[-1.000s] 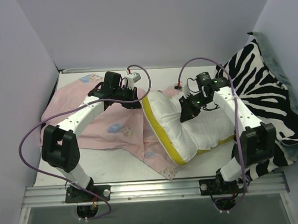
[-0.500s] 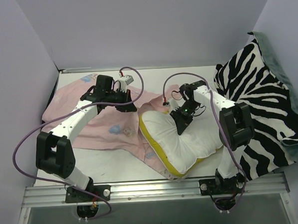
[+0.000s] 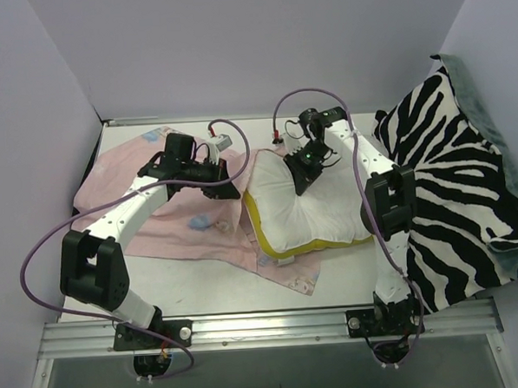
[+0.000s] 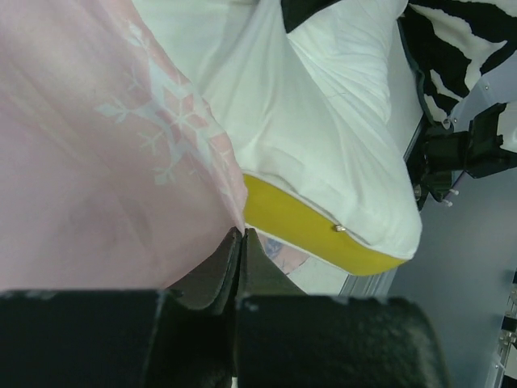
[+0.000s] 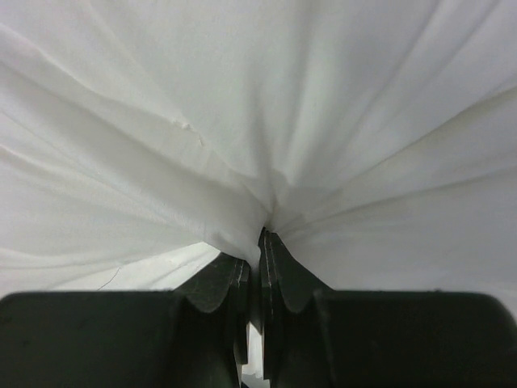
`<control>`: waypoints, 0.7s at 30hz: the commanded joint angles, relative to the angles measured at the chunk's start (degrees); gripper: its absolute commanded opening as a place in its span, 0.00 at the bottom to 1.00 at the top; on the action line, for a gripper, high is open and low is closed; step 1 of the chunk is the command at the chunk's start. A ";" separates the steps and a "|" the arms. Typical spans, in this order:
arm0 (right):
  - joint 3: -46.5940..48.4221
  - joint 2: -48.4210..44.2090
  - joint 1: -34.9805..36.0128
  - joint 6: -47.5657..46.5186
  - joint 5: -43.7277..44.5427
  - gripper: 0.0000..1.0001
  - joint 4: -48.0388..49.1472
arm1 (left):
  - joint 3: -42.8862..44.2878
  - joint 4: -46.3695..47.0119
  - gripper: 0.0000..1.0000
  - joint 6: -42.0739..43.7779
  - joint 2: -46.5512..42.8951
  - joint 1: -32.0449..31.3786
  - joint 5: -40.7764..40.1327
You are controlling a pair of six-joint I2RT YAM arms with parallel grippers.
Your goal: Put the pillow into the pillowcase
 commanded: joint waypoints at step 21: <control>0.83 0.81 -0.87 22.53 -1.58 0.00 13.94 | 6.64 -14.48 0.00 11.81 -1.52 -1.83 9.87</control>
